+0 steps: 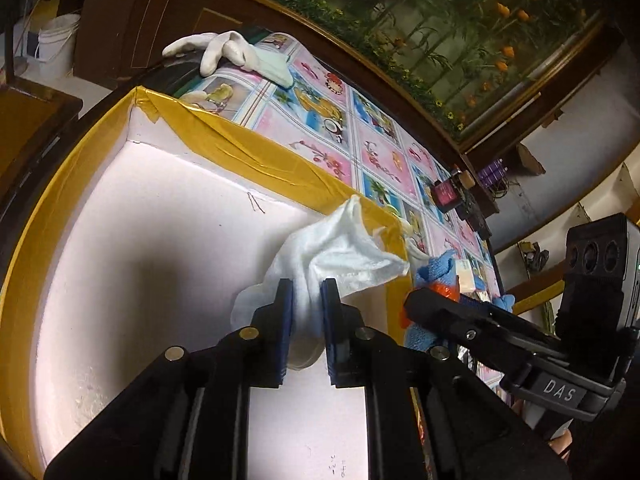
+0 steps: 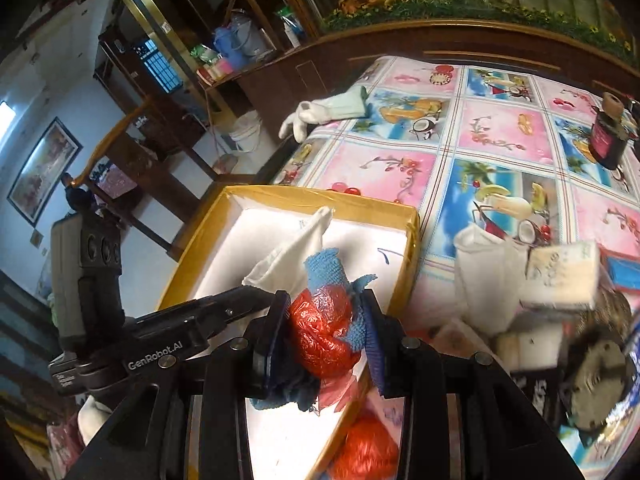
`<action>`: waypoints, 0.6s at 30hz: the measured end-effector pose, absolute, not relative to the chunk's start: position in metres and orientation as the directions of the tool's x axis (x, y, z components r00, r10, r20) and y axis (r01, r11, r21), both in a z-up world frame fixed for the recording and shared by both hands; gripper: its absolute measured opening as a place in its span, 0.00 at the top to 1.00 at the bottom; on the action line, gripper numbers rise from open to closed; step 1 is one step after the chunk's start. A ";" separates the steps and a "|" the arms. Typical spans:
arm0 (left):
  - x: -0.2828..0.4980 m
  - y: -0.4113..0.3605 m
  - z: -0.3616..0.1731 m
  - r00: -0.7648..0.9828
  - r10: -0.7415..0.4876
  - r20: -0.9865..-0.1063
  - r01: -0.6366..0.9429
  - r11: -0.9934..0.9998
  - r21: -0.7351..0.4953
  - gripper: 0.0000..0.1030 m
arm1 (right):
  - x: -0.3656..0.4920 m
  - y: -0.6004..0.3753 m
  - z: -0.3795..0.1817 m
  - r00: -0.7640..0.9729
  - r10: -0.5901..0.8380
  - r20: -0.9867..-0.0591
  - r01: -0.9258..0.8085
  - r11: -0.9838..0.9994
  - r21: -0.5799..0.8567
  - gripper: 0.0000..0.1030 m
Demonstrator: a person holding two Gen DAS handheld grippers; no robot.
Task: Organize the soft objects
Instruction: 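Carry the white cloth into the yellow tray and open the left tool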
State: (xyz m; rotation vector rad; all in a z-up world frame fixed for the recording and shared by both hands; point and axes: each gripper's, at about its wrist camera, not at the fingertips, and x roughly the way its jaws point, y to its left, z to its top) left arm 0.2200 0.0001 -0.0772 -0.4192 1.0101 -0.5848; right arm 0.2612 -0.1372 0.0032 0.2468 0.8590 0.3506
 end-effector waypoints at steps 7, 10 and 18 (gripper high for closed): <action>0.223 0.019 -0.073 0.411 -0.679 -0.608 0.202 0.718 -0.666 0.52 | 0.293 -0.117 -0.003 0.616 0.335 -0.713 -0.179 0.941 0.288 0.40; 0.216 0.023 -0.065 0.430 -0.664 -0.612 0.201 0.731 -0.652 0.52 | 0.292 -0.111 0.001 0.644 0.305 -0.702 -0.175 0.951 0.253 0.35; 0.163 0.014 -0.031 0.467 -0.658 -0.591 0.286 0.744 -0.603 0.45 | 0.206 -0.139 0.023 0.718 0.256 -0.647 -0.162 0.966 0.202 0.28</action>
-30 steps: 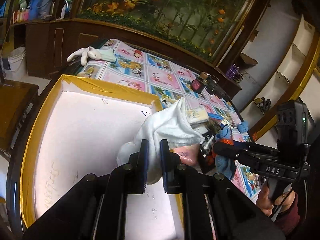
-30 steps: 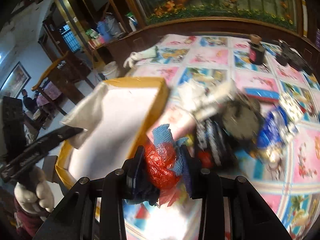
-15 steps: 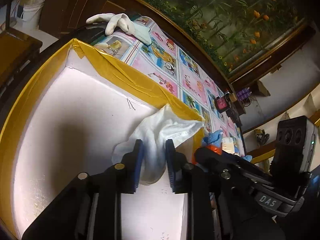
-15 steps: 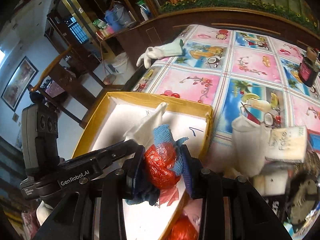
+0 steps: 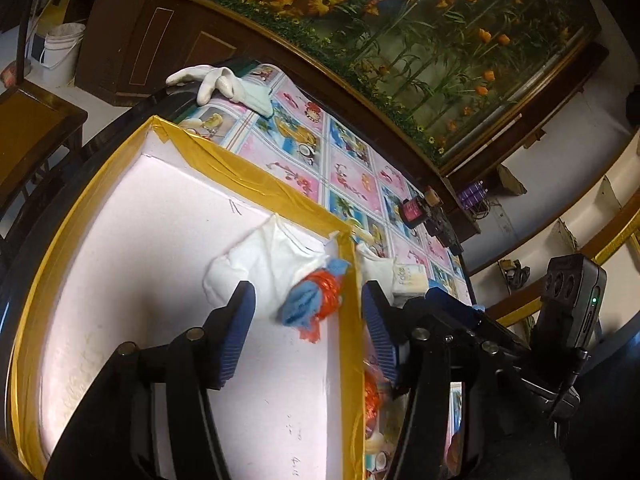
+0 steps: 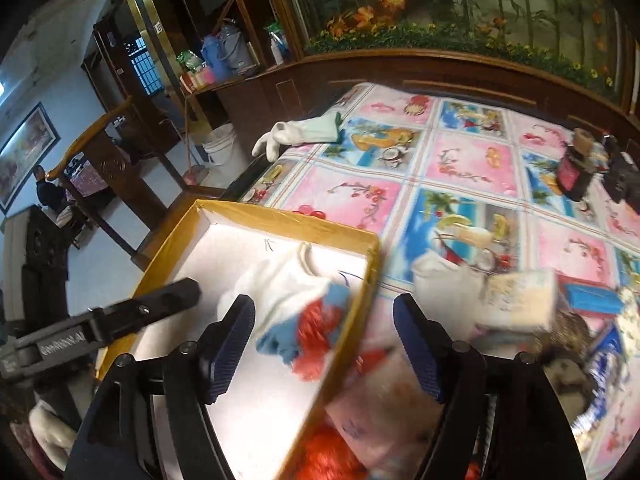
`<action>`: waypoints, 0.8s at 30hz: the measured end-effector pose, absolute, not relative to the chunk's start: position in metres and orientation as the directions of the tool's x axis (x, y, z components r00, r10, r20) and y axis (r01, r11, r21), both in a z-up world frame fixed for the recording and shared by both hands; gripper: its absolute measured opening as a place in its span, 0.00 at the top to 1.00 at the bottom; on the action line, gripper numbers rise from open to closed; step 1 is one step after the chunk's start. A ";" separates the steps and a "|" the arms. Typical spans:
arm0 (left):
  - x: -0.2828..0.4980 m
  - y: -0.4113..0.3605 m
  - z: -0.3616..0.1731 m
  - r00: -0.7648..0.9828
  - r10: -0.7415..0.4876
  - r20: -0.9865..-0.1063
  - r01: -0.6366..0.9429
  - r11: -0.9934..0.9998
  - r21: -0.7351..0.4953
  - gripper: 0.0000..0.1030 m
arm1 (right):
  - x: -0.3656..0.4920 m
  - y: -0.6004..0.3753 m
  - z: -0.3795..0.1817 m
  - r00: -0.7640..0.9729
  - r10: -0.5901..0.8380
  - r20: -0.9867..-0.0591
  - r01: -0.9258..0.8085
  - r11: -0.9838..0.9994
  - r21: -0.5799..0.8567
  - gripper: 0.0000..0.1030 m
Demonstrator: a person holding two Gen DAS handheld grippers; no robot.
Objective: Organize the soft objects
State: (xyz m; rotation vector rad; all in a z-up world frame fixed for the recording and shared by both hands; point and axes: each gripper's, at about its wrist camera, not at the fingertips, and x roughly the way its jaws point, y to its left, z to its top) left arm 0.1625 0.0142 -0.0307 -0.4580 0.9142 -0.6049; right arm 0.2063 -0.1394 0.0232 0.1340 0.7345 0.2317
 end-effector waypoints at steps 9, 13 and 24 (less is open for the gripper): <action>0.084 -0.030 -0.008 0.474 -0.638 -0.607 0.395 0.770 -0.501 0.44 | 0.104 -0.176 0.022 0.774 0.143 -0.616 -0.103 0.990 0.100 0.20; 0.060 -0.050 -0.012 0.450 -0.647 -0.616 0.412 0.762 -0.499 0.44 | 0.070 -0.199 0.019 0.776 0.101 -0.623 -0.067 0.995 0.077 0.20; 0.028 -0.079 -0.028 0.423 -0.600 -0.679 0.383 0.797 -0.466 0.44 | 0.019 -0.285 0.009 0.806 0.015 -0.591 0.090 0.985 0.147 0.20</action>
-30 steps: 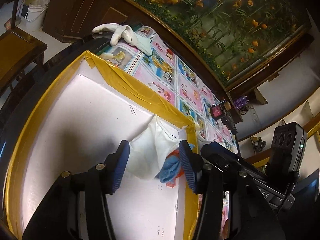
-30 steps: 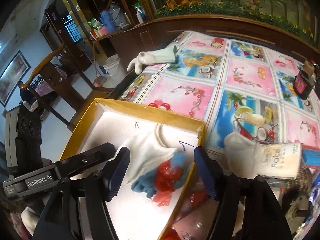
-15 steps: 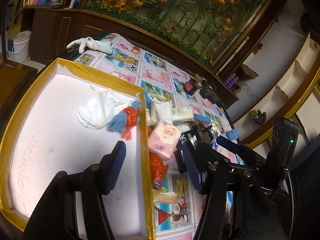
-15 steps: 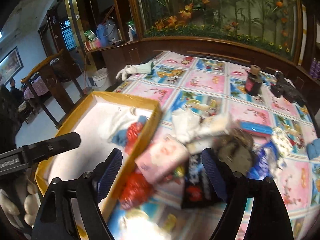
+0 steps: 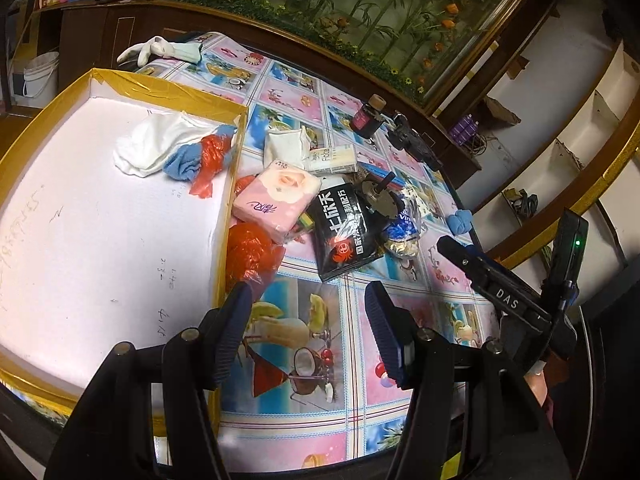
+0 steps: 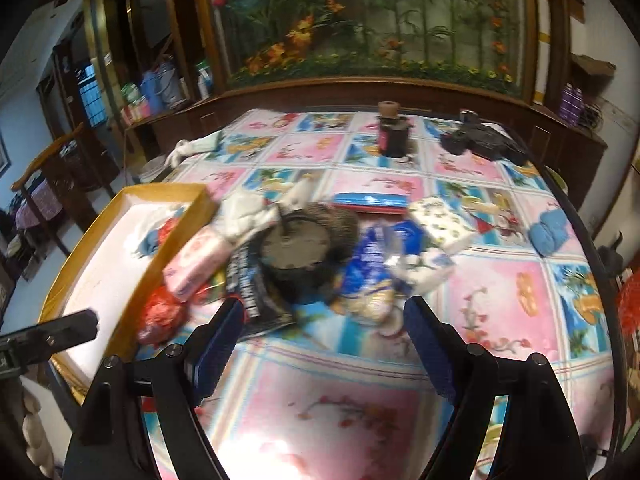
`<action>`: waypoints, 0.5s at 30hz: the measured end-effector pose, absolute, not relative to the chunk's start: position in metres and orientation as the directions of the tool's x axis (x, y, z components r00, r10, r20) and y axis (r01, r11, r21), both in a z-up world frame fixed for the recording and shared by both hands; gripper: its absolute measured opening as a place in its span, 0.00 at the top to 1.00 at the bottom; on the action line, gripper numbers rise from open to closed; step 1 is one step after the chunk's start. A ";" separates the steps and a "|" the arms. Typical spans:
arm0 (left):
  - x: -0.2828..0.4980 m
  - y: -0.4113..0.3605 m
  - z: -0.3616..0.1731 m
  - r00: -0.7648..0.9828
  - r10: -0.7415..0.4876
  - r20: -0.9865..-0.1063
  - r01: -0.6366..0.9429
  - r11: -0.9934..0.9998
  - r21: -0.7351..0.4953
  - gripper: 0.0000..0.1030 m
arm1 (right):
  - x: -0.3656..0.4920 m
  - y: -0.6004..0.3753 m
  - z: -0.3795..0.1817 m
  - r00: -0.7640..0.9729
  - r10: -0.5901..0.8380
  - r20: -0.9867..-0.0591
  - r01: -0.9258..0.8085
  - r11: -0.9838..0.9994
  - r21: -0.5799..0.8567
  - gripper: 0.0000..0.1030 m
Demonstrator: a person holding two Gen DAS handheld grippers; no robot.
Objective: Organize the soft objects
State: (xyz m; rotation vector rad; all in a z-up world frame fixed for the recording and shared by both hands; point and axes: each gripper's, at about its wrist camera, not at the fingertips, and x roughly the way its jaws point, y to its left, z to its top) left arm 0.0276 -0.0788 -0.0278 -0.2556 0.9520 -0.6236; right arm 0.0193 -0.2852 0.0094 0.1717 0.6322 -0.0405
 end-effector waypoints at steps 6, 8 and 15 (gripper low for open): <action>0.026 -0.084 -0.031 0.434 -0.570 -0.698 0.374 0.819 -0.436 0.44 | 0.023 -0.320 -0.004 0.822 -0.041 -0.568 0.178 0.966 0.188 0.19; 0.028 -0.086 -0.032 0.439 -0.555 -0.707 0.370 0.829 -0.420 0.44 | 0.026 -0.328 -0.007 0.829 -0.080 -0.554 0.206 0.964 0.169 0.19; 0.039 -0.097 -0.037 0.447 -0.531 -0.719 0.367 0.843 -0.394 0.44 | 0.035 -0.343 -0.024 0.844 -0.156 -0.512 0.273 0.948 0.161 0.17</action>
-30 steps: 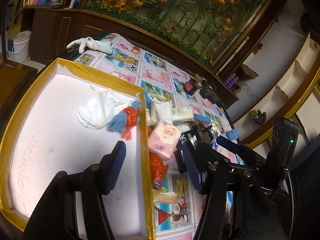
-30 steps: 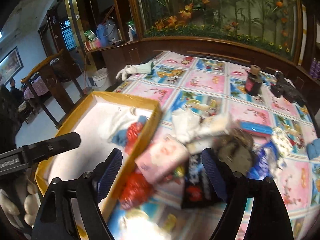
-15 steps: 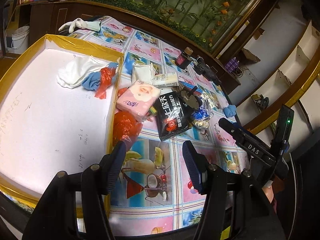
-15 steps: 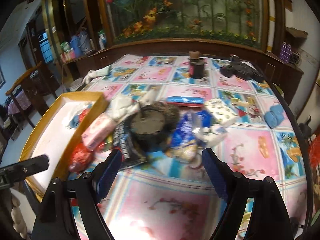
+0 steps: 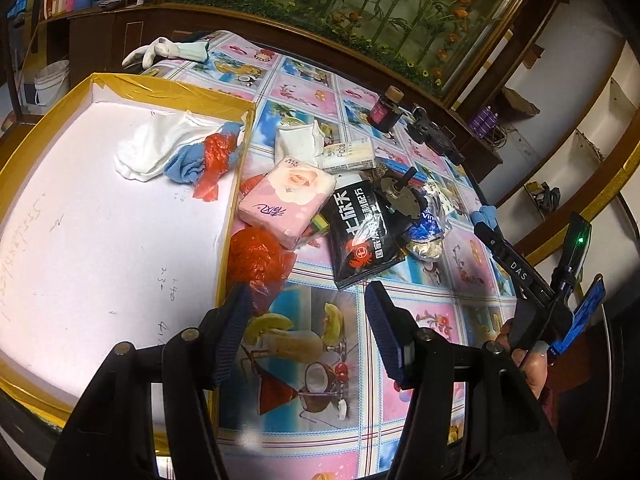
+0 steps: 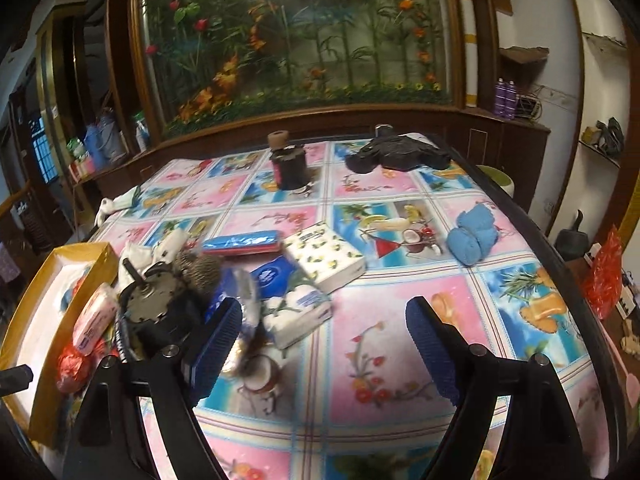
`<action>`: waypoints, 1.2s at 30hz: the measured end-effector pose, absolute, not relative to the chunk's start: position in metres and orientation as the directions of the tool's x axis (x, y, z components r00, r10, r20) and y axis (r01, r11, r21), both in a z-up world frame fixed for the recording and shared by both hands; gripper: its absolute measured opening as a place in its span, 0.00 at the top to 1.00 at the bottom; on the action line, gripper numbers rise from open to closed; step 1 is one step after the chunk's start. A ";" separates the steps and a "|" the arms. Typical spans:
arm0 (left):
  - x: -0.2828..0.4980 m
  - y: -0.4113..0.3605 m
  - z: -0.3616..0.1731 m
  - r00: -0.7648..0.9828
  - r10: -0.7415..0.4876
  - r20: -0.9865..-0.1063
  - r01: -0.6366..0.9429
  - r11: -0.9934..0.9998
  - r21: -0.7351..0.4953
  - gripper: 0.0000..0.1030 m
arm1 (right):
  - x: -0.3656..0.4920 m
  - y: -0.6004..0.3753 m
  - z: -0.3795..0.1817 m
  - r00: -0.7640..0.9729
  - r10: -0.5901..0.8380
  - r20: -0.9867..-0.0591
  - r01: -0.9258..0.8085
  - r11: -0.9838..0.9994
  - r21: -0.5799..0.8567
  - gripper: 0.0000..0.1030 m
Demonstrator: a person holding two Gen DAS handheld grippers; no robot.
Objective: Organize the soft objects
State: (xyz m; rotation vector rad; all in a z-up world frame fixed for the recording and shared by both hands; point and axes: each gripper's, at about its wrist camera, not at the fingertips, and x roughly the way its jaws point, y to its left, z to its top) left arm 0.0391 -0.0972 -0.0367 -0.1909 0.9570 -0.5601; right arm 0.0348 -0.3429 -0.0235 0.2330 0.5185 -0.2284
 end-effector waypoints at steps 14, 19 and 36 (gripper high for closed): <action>0.042 -0.131 -0.045 0.440 -0.507 -0.741 0.421 0.846 -0.329 0.44 | 0.038 -0.343 -0.027 0.852 -0.193 -0.486 0.273 0.957 0.099 0.13; 0.048 -0.119 -0.033 0.489 -0.486 -0.725 0.402 0.863 -0.307 0.44 | 0.039 -0.346 -0.028 0.850 -0.193 -0.491 0.279 0.954 0.109 0.13; 0.097 -0.147 -0.034 0.503 -0.437 -0.746 0.399 0.883 -0.247 0.45 | 0.038 -0.357 -0.029 0.844 -0.202 -0.497 0.313 0.938 0.149 0.13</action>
